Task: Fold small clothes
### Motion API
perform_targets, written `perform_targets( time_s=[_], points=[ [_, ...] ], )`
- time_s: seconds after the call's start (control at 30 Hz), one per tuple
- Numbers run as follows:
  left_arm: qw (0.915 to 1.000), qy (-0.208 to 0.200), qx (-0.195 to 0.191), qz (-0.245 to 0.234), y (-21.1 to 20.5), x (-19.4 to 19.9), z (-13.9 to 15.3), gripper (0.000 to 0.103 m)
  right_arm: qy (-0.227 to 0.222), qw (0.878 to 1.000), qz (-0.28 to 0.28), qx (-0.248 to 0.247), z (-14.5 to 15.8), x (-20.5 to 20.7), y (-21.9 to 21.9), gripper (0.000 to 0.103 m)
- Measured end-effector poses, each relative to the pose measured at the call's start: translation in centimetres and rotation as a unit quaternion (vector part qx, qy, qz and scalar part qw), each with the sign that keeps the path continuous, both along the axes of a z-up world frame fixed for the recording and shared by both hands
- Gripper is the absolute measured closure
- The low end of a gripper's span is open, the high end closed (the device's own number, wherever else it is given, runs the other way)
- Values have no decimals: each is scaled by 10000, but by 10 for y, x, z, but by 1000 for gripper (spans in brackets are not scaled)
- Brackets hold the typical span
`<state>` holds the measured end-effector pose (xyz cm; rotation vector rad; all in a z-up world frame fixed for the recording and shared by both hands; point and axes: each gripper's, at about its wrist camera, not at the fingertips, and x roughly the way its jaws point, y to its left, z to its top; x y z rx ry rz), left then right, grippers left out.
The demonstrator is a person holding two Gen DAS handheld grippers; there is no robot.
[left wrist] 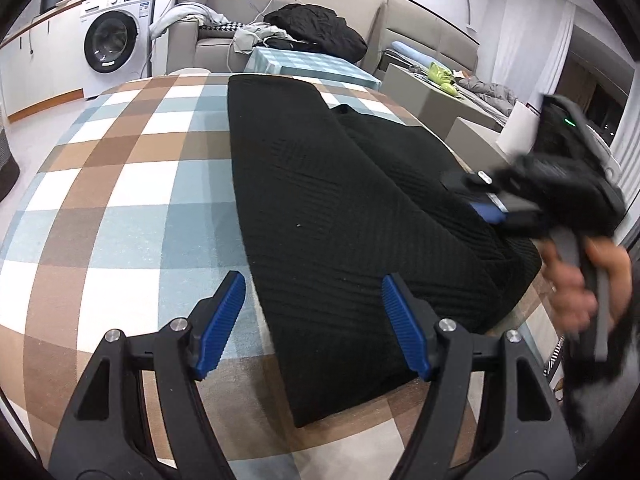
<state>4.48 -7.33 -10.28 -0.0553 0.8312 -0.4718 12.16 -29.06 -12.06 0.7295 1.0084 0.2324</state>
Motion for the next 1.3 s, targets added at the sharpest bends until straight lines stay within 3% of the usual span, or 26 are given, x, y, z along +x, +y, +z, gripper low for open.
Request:
perform_targets(
  time_s=[0.23, 0.3, 0.37, 0.4, 0.47, 0.53, 0.6, 0.7, 0.77, 0.8, 0.97, 1.13, 1.23, 1.3],
  points=[
    [9999, 15, -35, 168, 10, 4, 3, 34, -16, 9960, -24, -891, -5, 86, -5, 50],
    [9998, -10, -21, 195, 12, 7, 5, 34, 85, 9955, 42, -946, -12, 101, 3, 60],
    [9998, -43, -28, 215, 14, 8, 7, 34, 164, 9947, 274, -976, -17, 112, 8, 85],
    [9997, -68, -38, 227, 16, 9, 9, 34, 129, 9946, 396, -952, -16, 115, 12, 91],
    [9995, -130, -57, 293, 19, 10, 12, 34, -334, 9941, 445, -936, 4, 111, 17, 99],
    [9990, -194, -138, 385, 23, 11, 15, 34, -1004, 9881, 204, -1150, 31, 97, 14, 100],
    [9988, -188, -206, 412, 25, 14, 17, 34, -1207, 9833, -114, -1360, 45, 96, 6, 100],
    [9987, -171, -180, 450, 25, 18, 17, 34, -720, 9833, -444, -1609, 30, 111, -7, 97],
    [9987, -166, -168, 451, 25, 18, 17, 34, -66, 9860, -644, -1538, 12, 119, -19, 90],
    [9987, -162, -167, 445, 25, 18, 16, 34, 8, 9878, -632, -1424, 8, 116, -22, 90],
    [9987, -62, -193, 471, 25, 22, 11, 34, -395, 9965, 71, -727, 15, 70, -5, 61],
    [9987, -44, -185, 480, 23, 24, 10, 34, -239, 9936, 1029, -409, 3, 57, 53, 61],
    [9986, -92, -153, 497, 25, 21, 14, 34, -22, 9916, 1120, -645, -7, 61, 77, 62],
    [9984, -150, -139, 526, 28, 17, 18, 34, 26, 9912, 1187, -588, -13, 62, 88, 69]
  ],
)
